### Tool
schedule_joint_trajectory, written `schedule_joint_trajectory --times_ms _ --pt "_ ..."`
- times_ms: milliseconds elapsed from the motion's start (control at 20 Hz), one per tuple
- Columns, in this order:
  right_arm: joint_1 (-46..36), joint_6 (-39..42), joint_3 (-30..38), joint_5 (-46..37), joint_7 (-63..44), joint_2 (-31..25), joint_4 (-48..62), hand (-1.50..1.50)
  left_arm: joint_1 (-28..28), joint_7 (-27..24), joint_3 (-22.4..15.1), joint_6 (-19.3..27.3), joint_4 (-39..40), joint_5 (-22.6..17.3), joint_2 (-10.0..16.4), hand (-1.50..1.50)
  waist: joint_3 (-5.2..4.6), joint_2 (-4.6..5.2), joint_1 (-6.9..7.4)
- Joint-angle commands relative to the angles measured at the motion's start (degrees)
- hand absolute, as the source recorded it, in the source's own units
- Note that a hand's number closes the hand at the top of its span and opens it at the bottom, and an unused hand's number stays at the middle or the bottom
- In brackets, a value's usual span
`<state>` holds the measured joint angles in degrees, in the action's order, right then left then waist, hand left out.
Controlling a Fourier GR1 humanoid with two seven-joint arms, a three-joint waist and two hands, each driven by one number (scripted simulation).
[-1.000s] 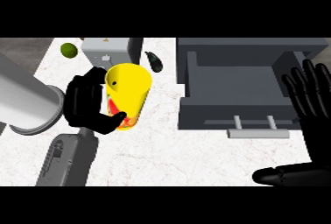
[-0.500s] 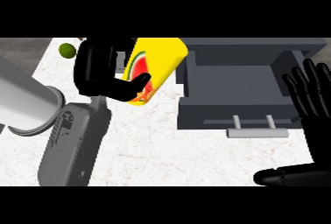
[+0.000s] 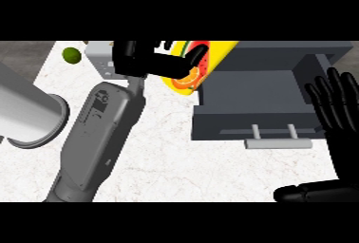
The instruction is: Pick up the cup, place it into the drawer and close the drawer
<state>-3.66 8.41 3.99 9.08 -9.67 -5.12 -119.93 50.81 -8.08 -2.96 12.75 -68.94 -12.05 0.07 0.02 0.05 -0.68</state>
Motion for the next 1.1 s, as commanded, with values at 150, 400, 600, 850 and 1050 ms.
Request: schedule_joint_trajectory --times_ms 150,400,600,850,1050 --pt "-1.8 -0.1 1.5 0.2 0.7 -0.4 2.5 -1.50 9.3 -2.8 -1.4 2.9 13.1 -1.2 -0.1 1.50 0.00 0.15 -0.28" --pt "-2.1 -0.8 -0.2 -0.6 0.3 0.7 2.8 -1.50 13.4 -6.1 -4.0 5.7 22.0 -5.2 -0.1 1.50 0.00 0.19 -0.64" --pt "0.0 1.8 2.9 1.8 2.2 -1.5 1.8 -1.50 17.4 -8.2 -7.6 8.6 27.9 -8.7 -0.1 1.50 0.02 0.27 -1.33" --pt "-3.3 1.0 2.4 1.7 1.4 -1.1 3.8 -1.50 19.1 -12.5 -13.6 10.5 35.5 -15.5 -0.1 1.50 0.04 0.65 -2.57" --pt "0.0 1.3 0.4 1.3 1.0 0.0 0.8 -1.50 20.7 -13.0 -15.4 9.8 40.3 -16.6 -0.1 1.50 0.03 0.63 -3.01"
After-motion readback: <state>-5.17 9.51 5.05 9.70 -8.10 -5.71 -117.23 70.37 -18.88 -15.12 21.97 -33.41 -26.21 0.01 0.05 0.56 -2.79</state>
